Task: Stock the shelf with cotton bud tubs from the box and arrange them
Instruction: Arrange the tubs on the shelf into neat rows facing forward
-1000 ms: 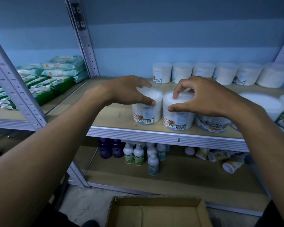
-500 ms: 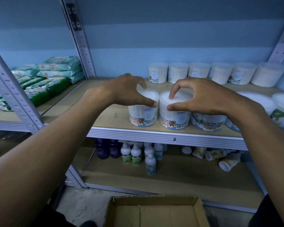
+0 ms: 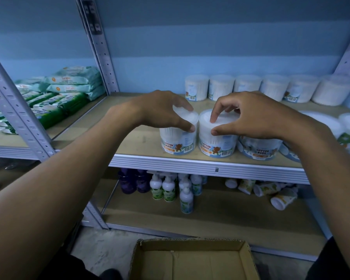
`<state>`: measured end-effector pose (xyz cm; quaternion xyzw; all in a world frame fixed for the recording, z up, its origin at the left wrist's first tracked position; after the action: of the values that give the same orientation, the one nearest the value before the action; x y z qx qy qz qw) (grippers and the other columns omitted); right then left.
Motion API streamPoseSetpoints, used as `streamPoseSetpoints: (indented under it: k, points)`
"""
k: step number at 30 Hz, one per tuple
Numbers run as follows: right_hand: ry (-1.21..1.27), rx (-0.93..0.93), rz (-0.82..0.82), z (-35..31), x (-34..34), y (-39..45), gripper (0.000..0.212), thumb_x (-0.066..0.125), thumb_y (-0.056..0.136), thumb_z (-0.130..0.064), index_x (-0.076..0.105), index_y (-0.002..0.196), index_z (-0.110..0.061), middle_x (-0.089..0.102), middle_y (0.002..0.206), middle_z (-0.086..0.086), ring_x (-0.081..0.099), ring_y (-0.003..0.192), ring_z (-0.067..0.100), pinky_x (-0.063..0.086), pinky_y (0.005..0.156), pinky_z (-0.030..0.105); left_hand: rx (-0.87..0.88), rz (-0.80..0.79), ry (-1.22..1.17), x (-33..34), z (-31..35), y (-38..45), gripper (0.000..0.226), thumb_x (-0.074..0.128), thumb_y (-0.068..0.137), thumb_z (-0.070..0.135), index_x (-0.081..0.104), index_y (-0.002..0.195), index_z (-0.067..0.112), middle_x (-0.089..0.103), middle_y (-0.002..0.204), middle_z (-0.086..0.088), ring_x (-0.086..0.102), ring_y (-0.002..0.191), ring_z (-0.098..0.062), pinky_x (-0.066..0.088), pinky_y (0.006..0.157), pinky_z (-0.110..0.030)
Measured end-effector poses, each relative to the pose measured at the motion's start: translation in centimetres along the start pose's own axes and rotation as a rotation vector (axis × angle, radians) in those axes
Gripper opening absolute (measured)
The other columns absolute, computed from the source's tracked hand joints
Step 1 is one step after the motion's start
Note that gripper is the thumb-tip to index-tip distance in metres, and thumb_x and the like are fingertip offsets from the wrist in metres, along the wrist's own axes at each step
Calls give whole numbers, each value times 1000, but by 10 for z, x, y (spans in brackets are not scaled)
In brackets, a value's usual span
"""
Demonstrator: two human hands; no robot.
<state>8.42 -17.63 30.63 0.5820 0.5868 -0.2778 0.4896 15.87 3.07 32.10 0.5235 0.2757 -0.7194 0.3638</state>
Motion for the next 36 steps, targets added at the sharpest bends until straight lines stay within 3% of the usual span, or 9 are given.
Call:
streamPoseSetpoints:
  k: [8,13,17,22,28,36]
  points:
    - [71,-4,-60,5,0,1,19,81,76,-38,69,91,-39,66,118,-22,58,116,-1,47,104,36,-7,53,35,2,0,2,68,71,68,71,59,128,42,55,137,11,49,127,-12,37,95,-27]
    - [67,-5,-14,2,-2,-2,31,80,70,-53,67,96,-44,60,124,-25,52,120,0,44,101,32,-12,36,-13,1,-3,4,78,72,68,72,52,137,41,45,148,14,45,133,-13,34,99,-27]
    - [26,-3,35,1,-4,-2,31,82,68,-55,68,91,-40,62,116,-18,54,115,7,43,91,29,-5,-27,-53,-2,-8,6,67,76,71,63,55,132,45,49,142,19,46,126,-10,36,96,-28]
    - [28,18,7,3,-2,-1,27,81,68,-55,70,88,-41,66,114,-17,55,116,11,47,96,38,19,-10,-37,-1,-9,7,58,75,73,61,62,125,43,55,136,19,47,113,-8,35,91,-28]
    - [64,-2,-29,7,-1,0,27,79,68,-56,68,88,-42,66,120,-18,58,119,7,47,103,42,17,2,-23,-1,-8,5,57,75,74,61,62,126,42,54,138,16,49,125,-11,35,94,-27]
    - [80,-13,-40,9,1,1,25,78,69,-50,67,89,-39,65,121,-18,57,120,5,46,104,40,8,24,-1,-1,-4,4,57,73,74,62,63,126,40,54,139,14,50,121,-11,35,93,-26]
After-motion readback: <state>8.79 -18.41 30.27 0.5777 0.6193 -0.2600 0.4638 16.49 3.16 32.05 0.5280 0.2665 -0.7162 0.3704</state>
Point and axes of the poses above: each hand's wrist, its own y-axis towards the middle knuckle, its own x-axis out of the palm, z = x × y, the point moved 2 cm from there along y, towards the middle knuckle
